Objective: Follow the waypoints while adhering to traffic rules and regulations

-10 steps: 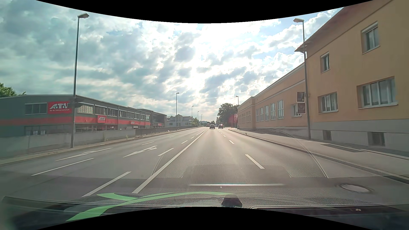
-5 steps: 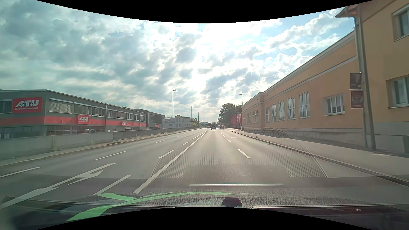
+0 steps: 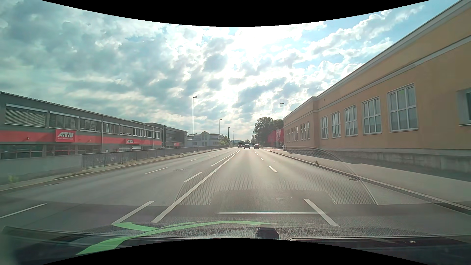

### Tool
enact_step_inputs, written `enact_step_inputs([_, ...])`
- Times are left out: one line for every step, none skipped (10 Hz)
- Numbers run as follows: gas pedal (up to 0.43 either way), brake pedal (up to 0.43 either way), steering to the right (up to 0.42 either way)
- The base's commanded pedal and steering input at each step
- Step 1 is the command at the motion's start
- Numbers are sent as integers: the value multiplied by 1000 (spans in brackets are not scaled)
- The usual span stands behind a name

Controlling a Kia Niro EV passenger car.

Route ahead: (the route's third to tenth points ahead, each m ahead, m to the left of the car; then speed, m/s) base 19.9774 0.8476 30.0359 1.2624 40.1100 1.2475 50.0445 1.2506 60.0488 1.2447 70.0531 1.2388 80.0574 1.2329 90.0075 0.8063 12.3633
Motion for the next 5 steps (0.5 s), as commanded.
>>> enact_step_inputs([157, 0, -3])
enact_step_inputs([169, 0, -3])
enact_step_inputs([177, 0, -3])
enact_step_inputs([189, 0, -3])
enact_step_inputs([189, 0, -3])
